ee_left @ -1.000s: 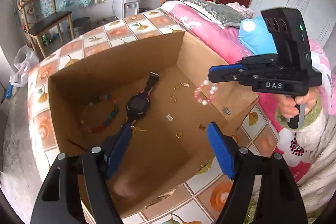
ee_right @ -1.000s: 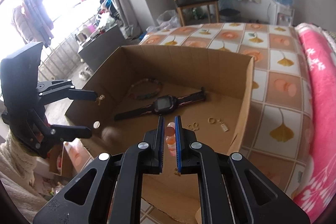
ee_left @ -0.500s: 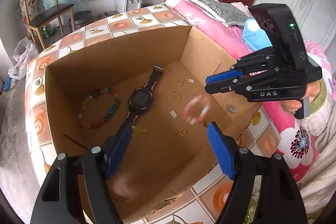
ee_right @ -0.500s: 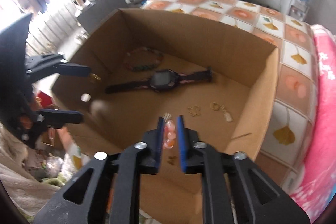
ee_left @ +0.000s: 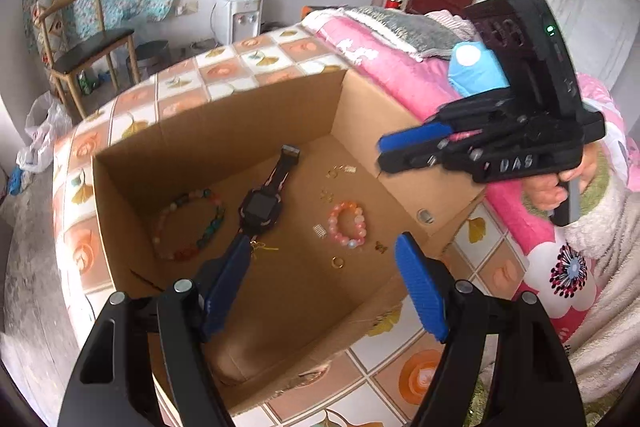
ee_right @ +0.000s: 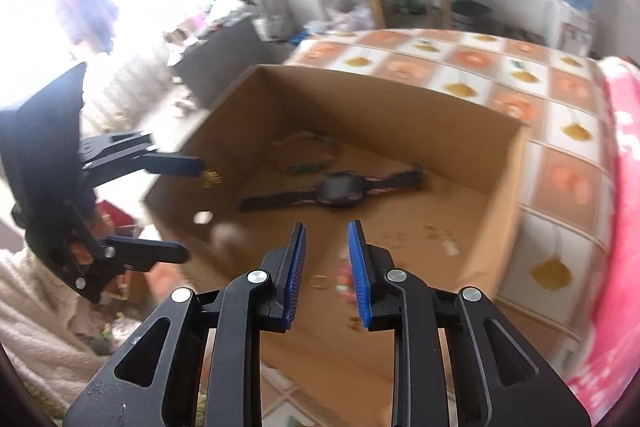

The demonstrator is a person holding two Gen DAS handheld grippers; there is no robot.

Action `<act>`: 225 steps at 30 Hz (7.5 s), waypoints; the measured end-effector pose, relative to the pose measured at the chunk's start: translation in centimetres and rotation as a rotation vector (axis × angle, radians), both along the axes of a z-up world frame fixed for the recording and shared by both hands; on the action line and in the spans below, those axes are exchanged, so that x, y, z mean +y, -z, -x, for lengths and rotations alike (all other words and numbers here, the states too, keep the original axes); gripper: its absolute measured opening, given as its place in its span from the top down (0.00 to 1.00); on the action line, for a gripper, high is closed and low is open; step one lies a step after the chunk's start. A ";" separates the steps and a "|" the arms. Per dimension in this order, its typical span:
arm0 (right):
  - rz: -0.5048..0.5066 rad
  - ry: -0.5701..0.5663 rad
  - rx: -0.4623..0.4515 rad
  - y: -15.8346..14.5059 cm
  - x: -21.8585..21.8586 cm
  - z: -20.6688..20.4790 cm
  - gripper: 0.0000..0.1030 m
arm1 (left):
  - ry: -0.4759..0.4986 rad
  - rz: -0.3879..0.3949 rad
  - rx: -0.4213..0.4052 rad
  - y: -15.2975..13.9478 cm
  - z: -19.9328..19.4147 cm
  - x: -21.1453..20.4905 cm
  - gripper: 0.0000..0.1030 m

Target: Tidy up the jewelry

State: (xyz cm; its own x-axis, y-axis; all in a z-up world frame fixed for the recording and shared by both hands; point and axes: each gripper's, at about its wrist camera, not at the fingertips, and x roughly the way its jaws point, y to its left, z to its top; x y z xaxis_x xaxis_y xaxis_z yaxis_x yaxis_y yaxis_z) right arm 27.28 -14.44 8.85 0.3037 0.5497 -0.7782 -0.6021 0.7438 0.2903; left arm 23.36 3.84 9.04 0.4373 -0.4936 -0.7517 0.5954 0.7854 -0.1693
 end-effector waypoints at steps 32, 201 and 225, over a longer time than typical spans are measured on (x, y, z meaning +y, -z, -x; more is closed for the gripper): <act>-0.071 -0.590 -0.079 -1.4 8.1 1.4 0.96 | 0.248 0.085 -0.022 -3.3 3.6 0.6 0.29; 0.166 0.648 -0.208 1.6 -0.8 14.4 0.08 | -0.740 -0.231 -0.068 3.1 9.2 -0.9 0.05; 0.167 0.638 -0.205 1.9 -0.5 14.3 0.08 | -0.737 -0.227 -0.066 3.2 9.2 -1.0 0.05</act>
State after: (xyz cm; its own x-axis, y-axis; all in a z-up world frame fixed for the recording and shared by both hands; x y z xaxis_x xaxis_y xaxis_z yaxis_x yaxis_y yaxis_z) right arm 12.96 -14.92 6.95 0.6778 0.0928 -0.7294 -0.0627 0.9957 0.0684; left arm 14.20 2.88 5.88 0.6407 0.1051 -0.7606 -0.0912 0.9940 0.0606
